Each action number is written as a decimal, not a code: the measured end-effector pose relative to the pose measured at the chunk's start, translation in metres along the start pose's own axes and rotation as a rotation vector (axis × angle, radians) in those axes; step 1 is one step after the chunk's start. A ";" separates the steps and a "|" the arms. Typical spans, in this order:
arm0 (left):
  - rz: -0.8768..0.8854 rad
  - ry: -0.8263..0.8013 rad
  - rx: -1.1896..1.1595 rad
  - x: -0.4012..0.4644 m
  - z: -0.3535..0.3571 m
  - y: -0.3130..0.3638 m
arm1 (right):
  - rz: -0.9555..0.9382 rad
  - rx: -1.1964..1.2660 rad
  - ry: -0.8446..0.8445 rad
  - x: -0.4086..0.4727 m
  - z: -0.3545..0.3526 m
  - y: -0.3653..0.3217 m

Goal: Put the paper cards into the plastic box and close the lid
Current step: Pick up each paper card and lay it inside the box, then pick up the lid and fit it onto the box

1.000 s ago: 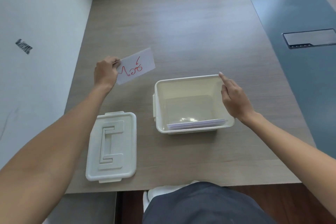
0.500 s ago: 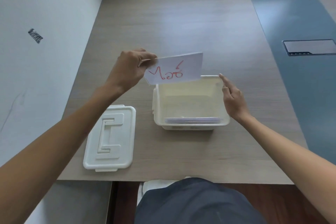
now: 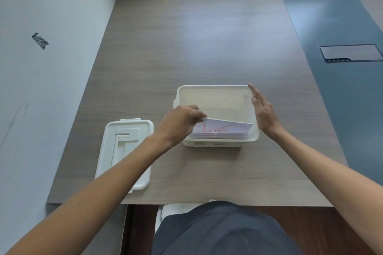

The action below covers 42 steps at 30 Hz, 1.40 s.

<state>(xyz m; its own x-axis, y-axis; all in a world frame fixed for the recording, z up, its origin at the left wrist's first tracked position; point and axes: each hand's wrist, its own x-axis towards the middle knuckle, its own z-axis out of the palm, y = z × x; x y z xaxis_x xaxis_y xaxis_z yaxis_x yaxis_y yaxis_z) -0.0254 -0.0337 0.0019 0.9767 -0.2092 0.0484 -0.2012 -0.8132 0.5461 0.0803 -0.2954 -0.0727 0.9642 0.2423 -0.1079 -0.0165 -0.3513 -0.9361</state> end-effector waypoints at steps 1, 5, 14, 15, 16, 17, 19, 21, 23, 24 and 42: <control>-0.022 -0.025 -0.010 -0.002 0.007 0.000 | 0.002 -0.002 -0.008 0.000 0.000 0.000; -0.072 -0.144 -0.081 -0.008 0.027 0.001 | -0.005 -0.008 -0.037 0.001 -0.001 0.003; 0.066 0.036 -0.074 0.002 0.027 -0.033 | -0.024 -0.053 -0.051 0.002 0.000 0.007; 0.036 0.117 0.021 0.004 0.029 -0.039 | -0.026 -0.063 -0.048 0.001 0.000 0.006; -0.024 0.164 0.105 0.006 0.030 -0.044 | -0.027 -0.077 -0.043 0.001 0.000 0.005; -0.100 0.173 0.155 0.007 0.032 -0.049 | -0.027 -0.100 -0.036 0.000 0.001 0.005; -0.245 0.129 0.181 0.007 0.038 -0.056 | -0.033 -0.179 -0.024 -0.001 0.000 0.001; -0.291 0.081 0.189 0.007 0.045 -0.062 | -0.041 -0.265 -0.024 0.001 -0.002 0.001; -0.300 0.080 0.185 0.008 0.046 -0.063 | -0.062 -0.423 0.000 0.006 -0.004 -0.002; -0.310 0.092 0.185 0.009 0.045 -0.062 | -0.072 -0.525 0.012 0.008 -0.004 -0.004; -0.959 0.340 0.248 -0.136 -0.023 -0.142 | -0.627 -1.062 -0.442 0.043 0.213 -0.131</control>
<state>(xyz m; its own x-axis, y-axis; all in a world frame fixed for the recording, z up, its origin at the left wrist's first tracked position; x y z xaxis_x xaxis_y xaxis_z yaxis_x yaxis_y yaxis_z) -0.1274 0.1228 -0.0629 0.6965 0.7150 -0.0604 0.6968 -0.6538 0.2950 0.0672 -0.0467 -0.0263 0.5607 0.8269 -0.0430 0.8114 -0.5590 -0.1707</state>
